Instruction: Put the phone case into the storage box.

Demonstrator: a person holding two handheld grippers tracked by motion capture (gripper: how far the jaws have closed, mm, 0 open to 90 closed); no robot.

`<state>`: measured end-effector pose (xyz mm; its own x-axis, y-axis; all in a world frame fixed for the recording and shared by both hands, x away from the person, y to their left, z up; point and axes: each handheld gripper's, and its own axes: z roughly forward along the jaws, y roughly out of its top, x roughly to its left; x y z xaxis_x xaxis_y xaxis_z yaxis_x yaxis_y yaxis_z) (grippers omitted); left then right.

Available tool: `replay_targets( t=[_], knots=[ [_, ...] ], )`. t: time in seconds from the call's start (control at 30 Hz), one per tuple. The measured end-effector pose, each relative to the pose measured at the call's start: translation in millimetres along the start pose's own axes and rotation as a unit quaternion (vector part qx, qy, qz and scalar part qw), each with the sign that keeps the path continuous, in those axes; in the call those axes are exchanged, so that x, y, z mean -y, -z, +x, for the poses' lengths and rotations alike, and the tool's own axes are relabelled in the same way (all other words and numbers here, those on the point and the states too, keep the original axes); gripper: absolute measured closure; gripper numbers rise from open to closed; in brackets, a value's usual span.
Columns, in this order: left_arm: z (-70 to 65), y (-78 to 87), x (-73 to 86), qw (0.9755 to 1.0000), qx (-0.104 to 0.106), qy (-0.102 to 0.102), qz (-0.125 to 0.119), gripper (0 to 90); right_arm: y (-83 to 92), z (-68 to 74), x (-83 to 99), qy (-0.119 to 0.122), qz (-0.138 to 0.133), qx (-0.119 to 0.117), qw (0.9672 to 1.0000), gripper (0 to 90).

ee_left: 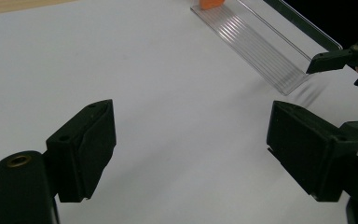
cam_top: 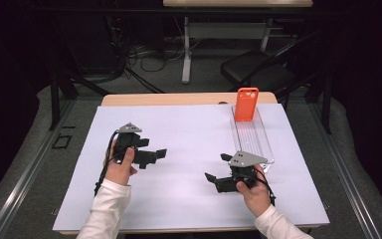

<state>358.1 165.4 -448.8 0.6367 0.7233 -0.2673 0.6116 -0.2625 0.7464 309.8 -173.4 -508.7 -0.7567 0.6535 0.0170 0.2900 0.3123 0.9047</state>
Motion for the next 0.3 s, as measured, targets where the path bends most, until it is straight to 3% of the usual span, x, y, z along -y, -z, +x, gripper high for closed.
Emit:
replay_targets(
  t=[0.3],
  knots=[
    [0.9,0.8,-0.5,1.0,-0.002,-0.001,-0.004,16.2,0.4,-1.2,1.2,-0.004,0.001,-0.001,1.0,14.4]
  ],
)
